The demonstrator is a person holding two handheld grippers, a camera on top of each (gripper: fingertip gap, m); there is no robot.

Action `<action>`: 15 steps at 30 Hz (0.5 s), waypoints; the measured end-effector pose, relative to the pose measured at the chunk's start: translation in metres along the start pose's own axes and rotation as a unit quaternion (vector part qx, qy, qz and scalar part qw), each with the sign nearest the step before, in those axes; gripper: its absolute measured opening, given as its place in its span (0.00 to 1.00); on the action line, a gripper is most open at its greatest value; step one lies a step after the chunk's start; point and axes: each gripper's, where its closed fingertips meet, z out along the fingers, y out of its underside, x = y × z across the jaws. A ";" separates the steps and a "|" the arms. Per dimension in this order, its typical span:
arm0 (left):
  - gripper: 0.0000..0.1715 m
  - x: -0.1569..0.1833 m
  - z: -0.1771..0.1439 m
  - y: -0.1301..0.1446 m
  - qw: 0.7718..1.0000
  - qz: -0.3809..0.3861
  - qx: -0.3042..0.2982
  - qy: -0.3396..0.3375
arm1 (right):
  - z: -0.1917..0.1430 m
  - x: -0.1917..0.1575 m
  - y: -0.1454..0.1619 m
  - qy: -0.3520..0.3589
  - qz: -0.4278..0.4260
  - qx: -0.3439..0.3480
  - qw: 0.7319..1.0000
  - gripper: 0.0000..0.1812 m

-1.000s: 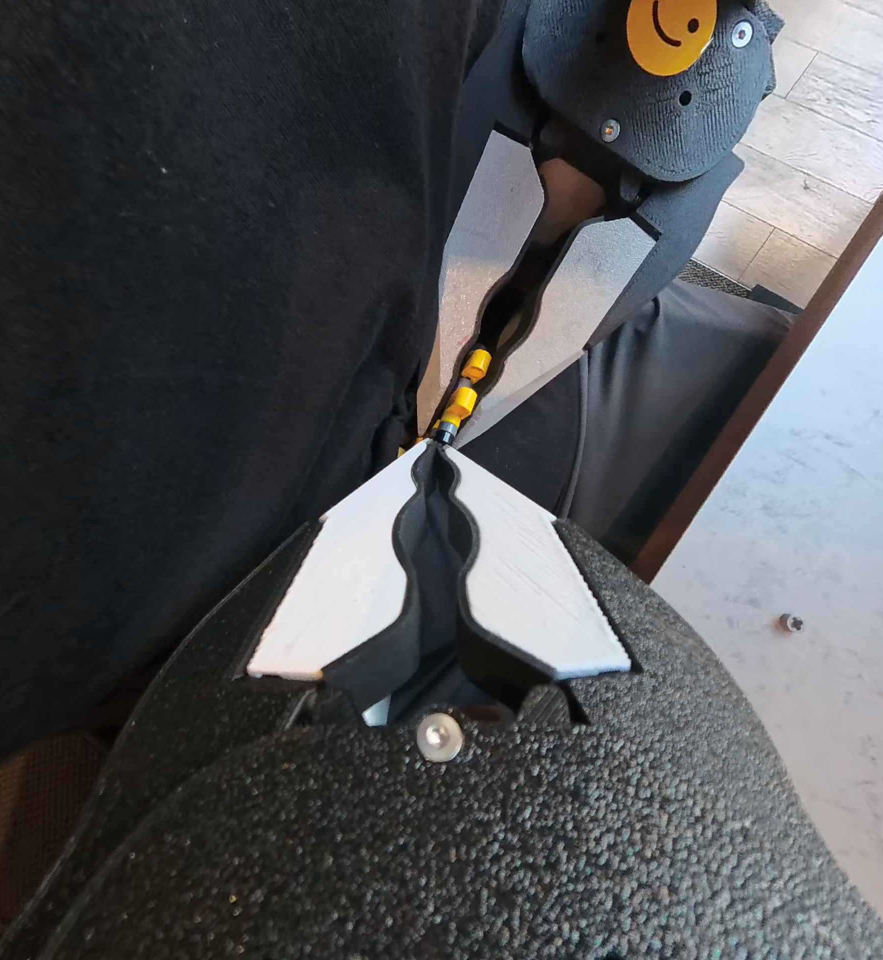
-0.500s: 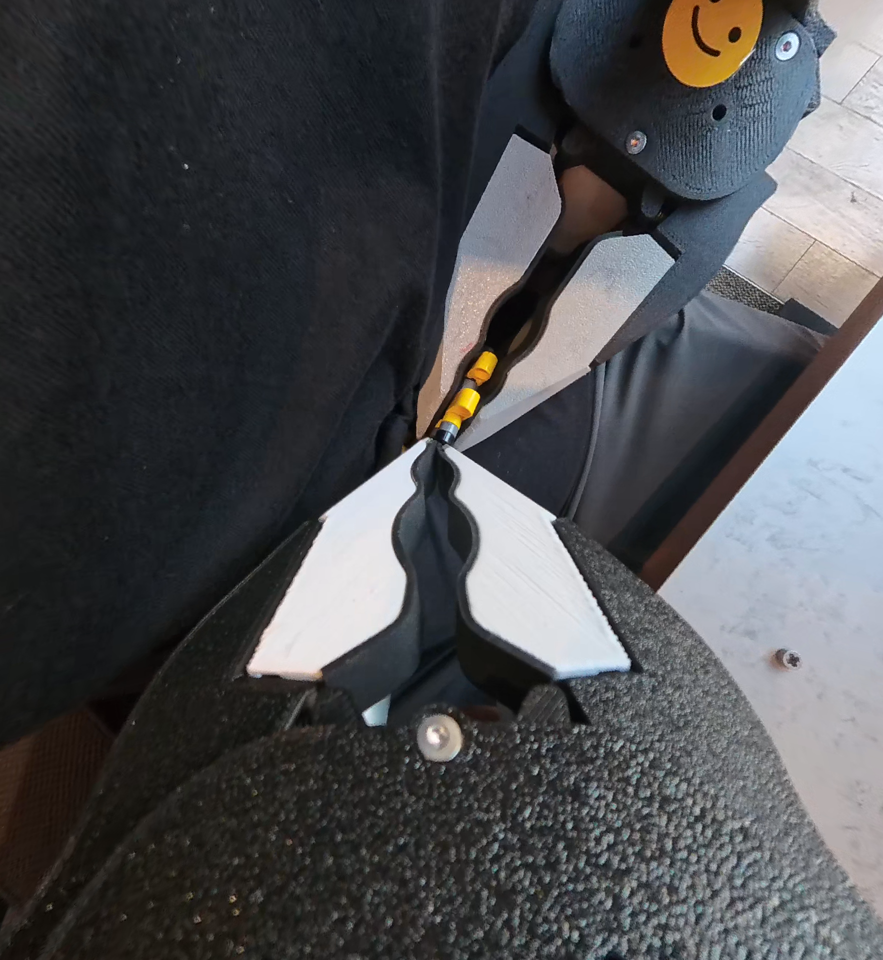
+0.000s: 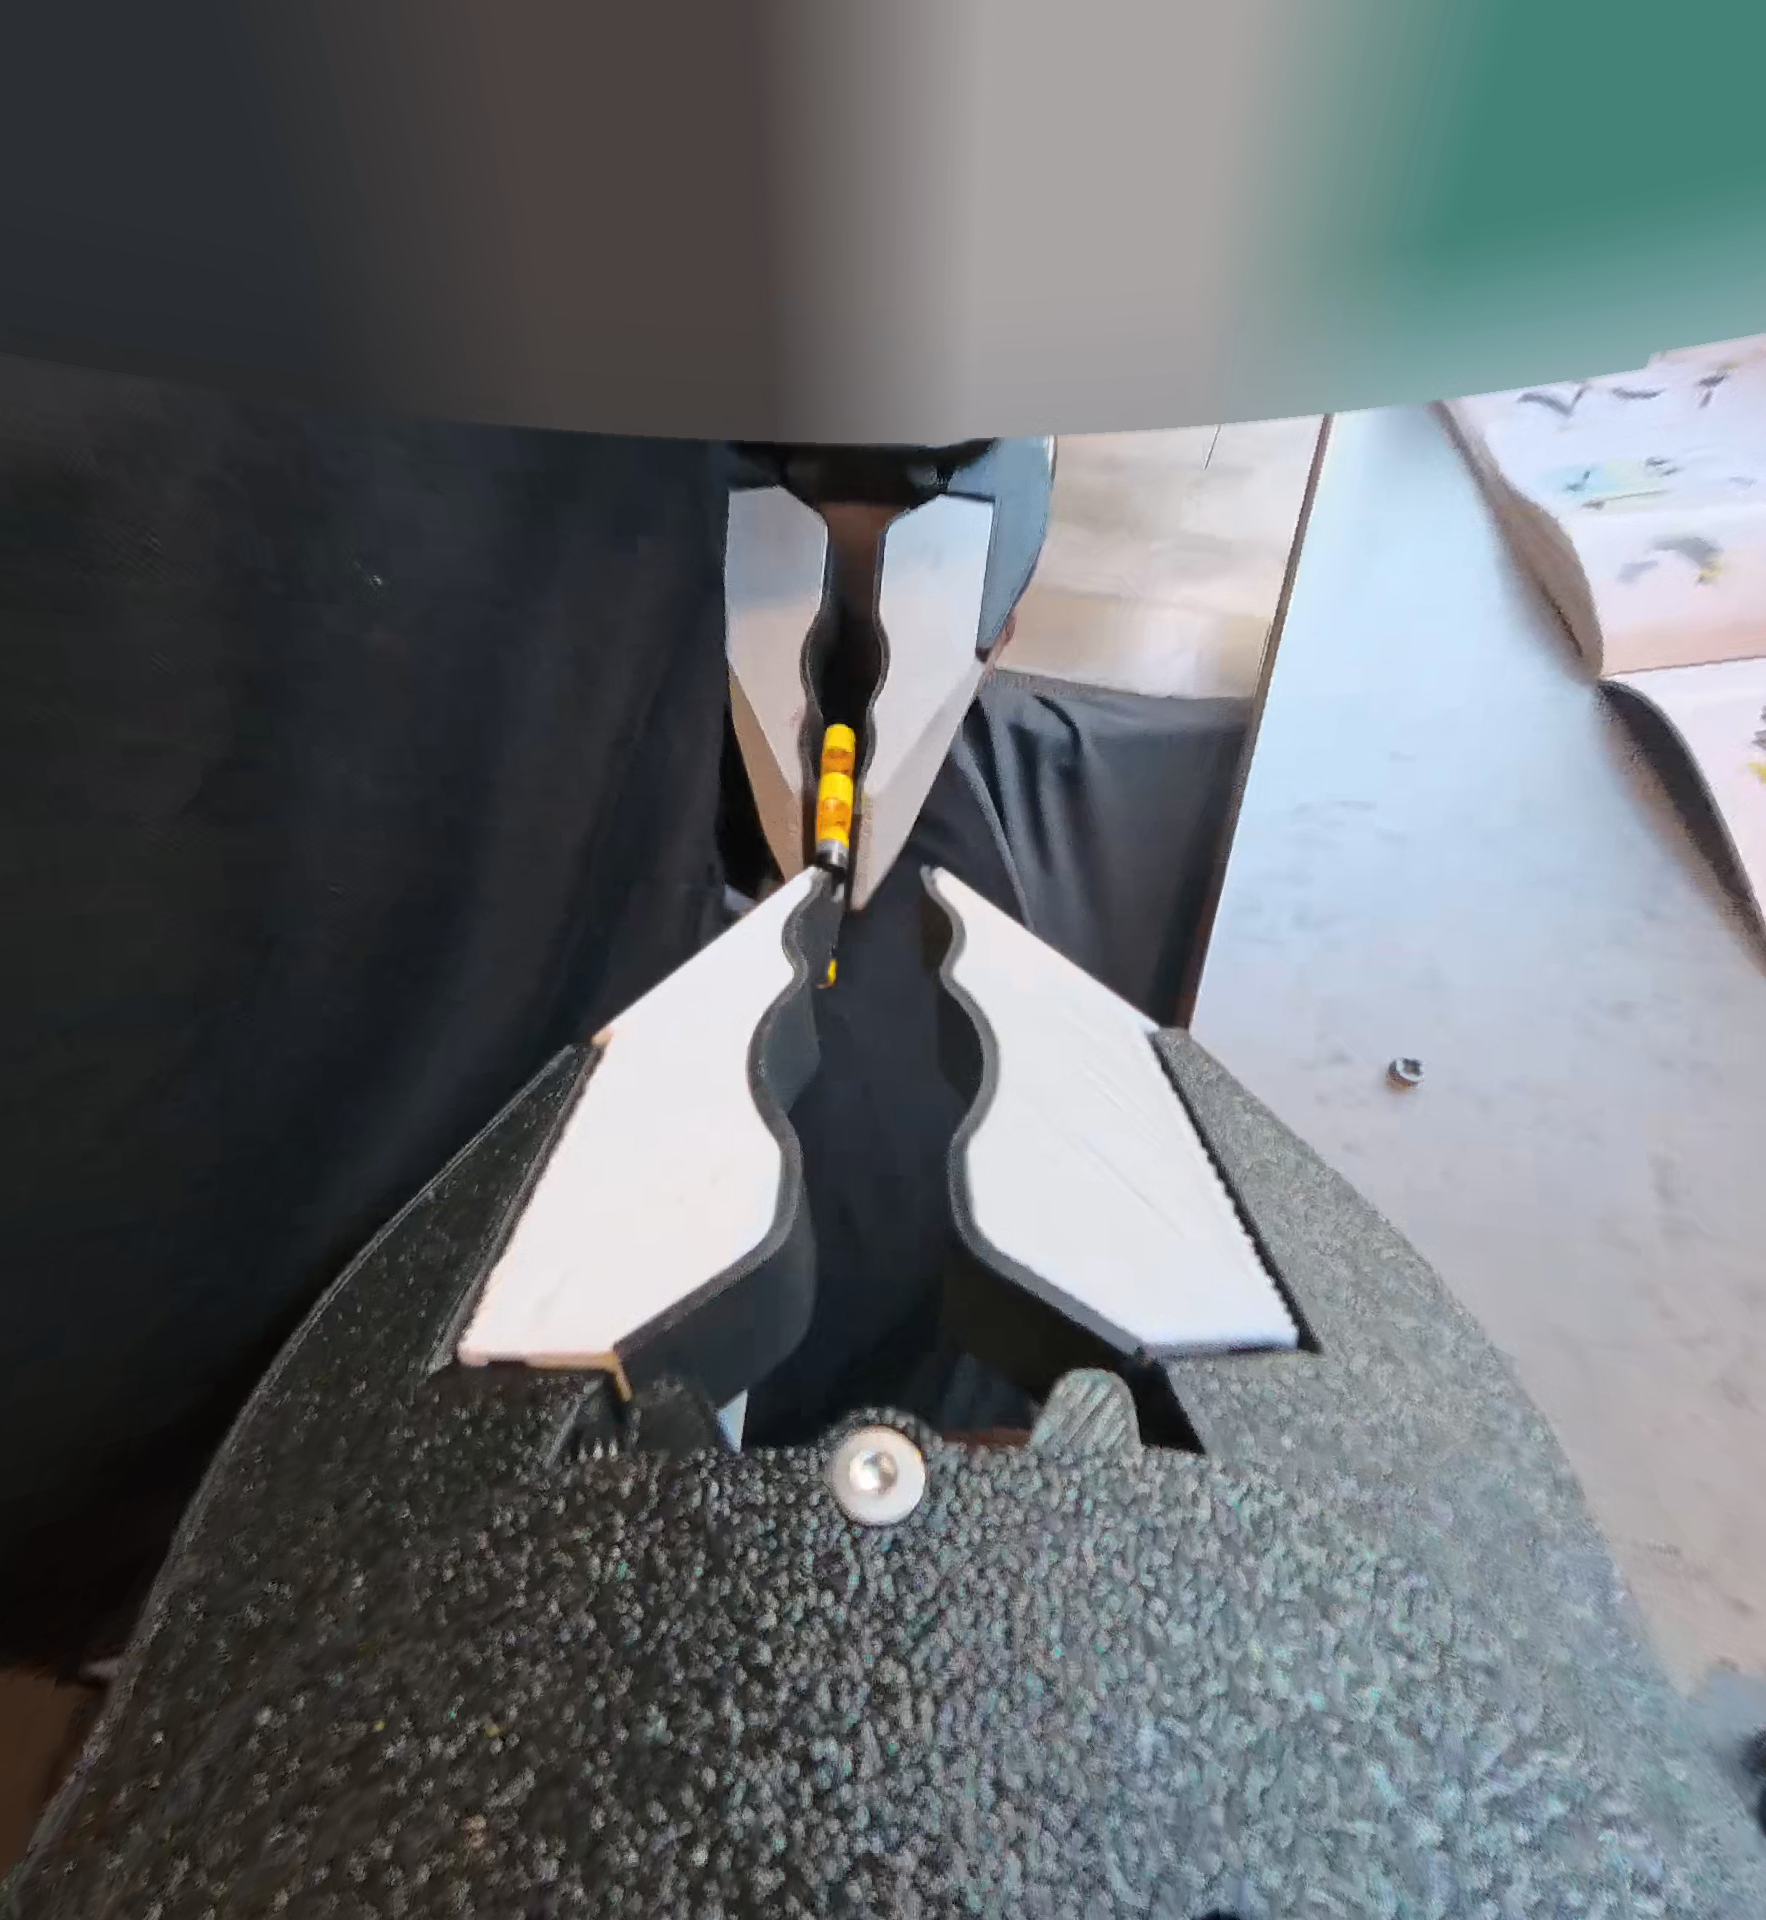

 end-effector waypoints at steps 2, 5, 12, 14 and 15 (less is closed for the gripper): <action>0.04 0.000 0.000 -0.002 1.000 0.011 0.000 -0.005 | -0.002 -0.001 -0.004 0.013 0.004 0.021 1.000 0.08; 0.04 0.000 0.001 -0.004 1.000 0.010 -0.002 -0.005 | 0.002 -0.008 -0.005 0.017 -0.001 0.032 0.999 0.09; 0.04 -0.004 0.004 -0.012 0.998 0.044 -0.022 -0.026 | 0.010 -0.004 -0.002 0.045 0.018 0.055 0.997 0.08; 0.04 -0.004 0.005 -0.013 0.998 0.054 -0.029 -0.030 | 0.011 -0.006 -0.002 0.043 0.009 0.060 0.997 0.05; 0.04 -0.003 0.005 -0.014 0.998 0.055 -0.030 -0.028 | 0.011 -0.008 -0.003 0.040 0.006 0.064 0.997 0.04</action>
